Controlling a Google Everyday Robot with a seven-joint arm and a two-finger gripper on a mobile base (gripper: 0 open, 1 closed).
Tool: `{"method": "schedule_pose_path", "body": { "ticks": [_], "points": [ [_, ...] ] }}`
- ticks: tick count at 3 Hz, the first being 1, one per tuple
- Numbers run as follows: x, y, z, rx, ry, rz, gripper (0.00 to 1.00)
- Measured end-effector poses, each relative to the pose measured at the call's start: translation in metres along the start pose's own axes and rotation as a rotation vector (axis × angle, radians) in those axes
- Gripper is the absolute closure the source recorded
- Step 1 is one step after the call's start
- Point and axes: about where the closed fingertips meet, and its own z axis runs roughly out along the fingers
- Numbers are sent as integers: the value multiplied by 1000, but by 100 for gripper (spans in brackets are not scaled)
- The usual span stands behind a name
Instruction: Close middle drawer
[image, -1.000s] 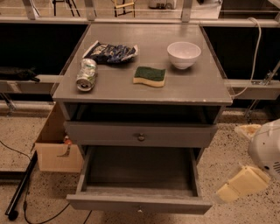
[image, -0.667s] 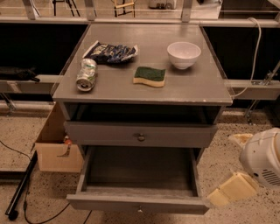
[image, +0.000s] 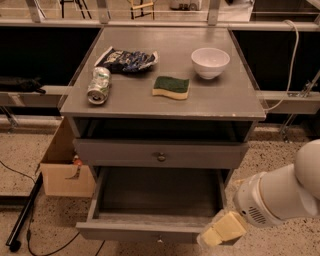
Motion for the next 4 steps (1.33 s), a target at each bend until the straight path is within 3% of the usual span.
{"method": "schedule_pose_path", "body": {
  "ticks": [1,2,3,4],
  "points": [
    [11,0,32,-36,26,47,0],
    [11,0,33,-37,26,50,0],
    [11,0,33,-36,26,50,14],
    [11,0,33,-36,26,50,37]
  ]
}}
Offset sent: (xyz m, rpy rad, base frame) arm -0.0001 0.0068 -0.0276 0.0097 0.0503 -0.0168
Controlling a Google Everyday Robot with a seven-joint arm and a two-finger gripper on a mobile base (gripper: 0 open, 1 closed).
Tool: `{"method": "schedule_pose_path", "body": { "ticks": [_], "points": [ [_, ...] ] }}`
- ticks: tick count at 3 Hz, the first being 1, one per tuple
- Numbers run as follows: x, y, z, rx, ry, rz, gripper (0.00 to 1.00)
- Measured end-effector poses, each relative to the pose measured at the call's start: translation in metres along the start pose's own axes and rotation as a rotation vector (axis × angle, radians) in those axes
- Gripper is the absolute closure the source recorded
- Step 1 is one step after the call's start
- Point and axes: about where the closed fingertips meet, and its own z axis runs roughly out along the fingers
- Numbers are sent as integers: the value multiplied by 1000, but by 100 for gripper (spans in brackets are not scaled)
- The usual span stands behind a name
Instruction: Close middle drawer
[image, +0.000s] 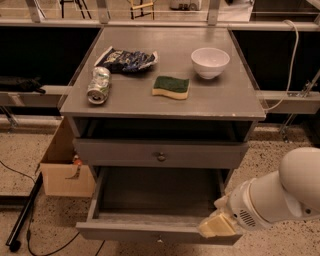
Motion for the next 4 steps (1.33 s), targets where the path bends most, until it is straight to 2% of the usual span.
{"method": "schedule_pose_path", "body": {
  "ticks": [1,2,3,4],
  "points": [
    [1,-3,17,1,2,-54,61],
    [8,-17,39,-4,-37,-109,84],
    [19,-34,60,-21,-61,-158,100],
    [19,-34,61,-21,-62,-158,100]
  ]
}}
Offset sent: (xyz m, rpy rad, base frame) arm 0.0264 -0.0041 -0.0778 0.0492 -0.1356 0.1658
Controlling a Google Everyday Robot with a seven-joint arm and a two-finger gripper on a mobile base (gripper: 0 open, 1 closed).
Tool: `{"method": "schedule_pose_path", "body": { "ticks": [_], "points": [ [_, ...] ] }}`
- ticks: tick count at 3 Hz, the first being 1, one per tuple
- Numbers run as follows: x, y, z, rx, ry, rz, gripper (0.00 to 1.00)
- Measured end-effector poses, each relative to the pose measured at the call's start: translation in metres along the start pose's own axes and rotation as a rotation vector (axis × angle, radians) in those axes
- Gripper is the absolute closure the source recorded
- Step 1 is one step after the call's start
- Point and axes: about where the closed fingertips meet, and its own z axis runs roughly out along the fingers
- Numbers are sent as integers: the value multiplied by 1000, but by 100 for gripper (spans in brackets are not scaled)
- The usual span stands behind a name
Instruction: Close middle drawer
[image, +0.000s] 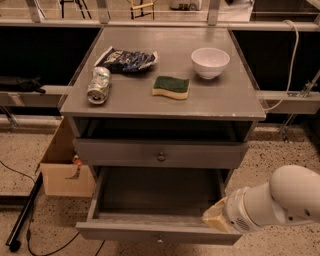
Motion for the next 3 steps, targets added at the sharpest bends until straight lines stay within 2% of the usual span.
{"method": "schedule_pose_path", "body": {
  "ticks": [1,3],
  "points": [
    [11,2,23,-49,-8,46,100],
    [60,27,102,-185,24,150,100]
  ]
}}
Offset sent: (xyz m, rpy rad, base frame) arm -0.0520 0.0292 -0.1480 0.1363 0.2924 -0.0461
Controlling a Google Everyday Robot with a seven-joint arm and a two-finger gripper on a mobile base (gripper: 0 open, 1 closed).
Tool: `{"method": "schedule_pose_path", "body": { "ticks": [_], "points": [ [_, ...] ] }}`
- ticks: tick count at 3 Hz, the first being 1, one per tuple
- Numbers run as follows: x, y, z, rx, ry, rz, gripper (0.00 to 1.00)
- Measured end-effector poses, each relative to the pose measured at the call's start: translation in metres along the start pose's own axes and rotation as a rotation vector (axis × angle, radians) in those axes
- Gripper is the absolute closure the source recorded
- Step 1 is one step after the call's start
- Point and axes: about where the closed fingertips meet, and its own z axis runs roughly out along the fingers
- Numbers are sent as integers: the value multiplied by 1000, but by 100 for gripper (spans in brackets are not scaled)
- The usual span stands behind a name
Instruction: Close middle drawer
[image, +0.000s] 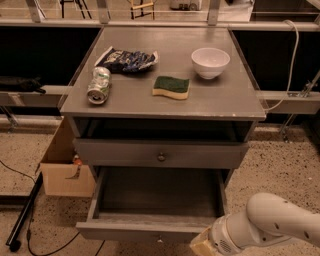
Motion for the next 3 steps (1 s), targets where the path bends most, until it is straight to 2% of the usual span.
{"method": "schedule_pose_path", "body": {
  "ticks": [1,2,3],
  "points": [
    [21,3,40,-50,22,30,100],
    [30,1,62,-73,35,42,100],
    [27,-22,84,-74,52,59,100]
  ]
}}
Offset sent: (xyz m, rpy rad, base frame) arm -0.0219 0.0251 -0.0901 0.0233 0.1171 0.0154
